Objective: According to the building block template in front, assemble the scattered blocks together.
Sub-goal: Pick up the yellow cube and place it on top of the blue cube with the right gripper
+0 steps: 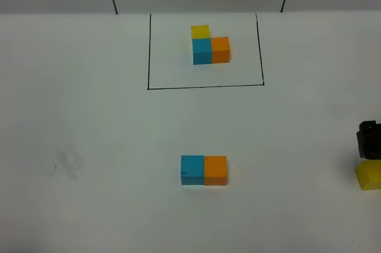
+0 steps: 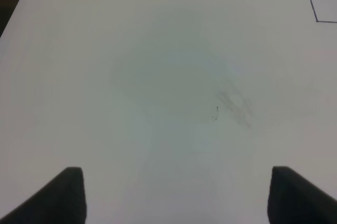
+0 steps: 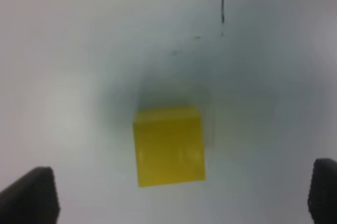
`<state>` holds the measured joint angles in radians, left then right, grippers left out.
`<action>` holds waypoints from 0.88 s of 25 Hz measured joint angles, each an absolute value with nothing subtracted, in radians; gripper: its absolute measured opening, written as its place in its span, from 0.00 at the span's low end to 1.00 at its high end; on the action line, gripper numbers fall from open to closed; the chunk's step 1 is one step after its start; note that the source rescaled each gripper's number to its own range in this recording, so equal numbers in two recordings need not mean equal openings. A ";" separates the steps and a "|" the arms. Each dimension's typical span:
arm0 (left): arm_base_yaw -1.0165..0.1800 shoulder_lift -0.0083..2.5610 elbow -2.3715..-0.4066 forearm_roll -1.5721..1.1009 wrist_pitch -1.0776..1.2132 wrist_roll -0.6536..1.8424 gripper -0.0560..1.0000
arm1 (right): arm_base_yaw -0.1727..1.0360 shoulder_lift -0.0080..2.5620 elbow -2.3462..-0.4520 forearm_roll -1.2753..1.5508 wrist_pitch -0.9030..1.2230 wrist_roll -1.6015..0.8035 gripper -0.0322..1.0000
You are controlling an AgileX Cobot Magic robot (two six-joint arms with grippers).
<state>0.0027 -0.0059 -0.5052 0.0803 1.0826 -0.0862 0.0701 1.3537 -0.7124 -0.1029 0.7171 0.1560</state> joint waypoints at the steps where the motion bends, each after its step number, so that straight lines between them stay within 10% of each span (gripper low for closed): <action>1: 0.003 -0.006 -0.505 0.080 1.083 -0.086 0.62 | 0.063 1.367 -0.698 -0.105 0.702 0.148 0.93; 17: 0.003 -0.006 -0.505 0.080 1.083 -0.086 0.62 | 0.061 1.604 -0.621 -0.086 0.474 0.128 0.90; 22: 0.003 -0.006 -0.505 0.080 1.083 -0.086 0.62 | 0.061 1.660 -0.622 -0.083 0.458 0.128 0.72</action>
<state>0.0027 -0.0059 -0.5052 0.0803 1.0826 -0.0862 0.0607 1.6600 -0.6217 -0.0829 0.4584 0.1276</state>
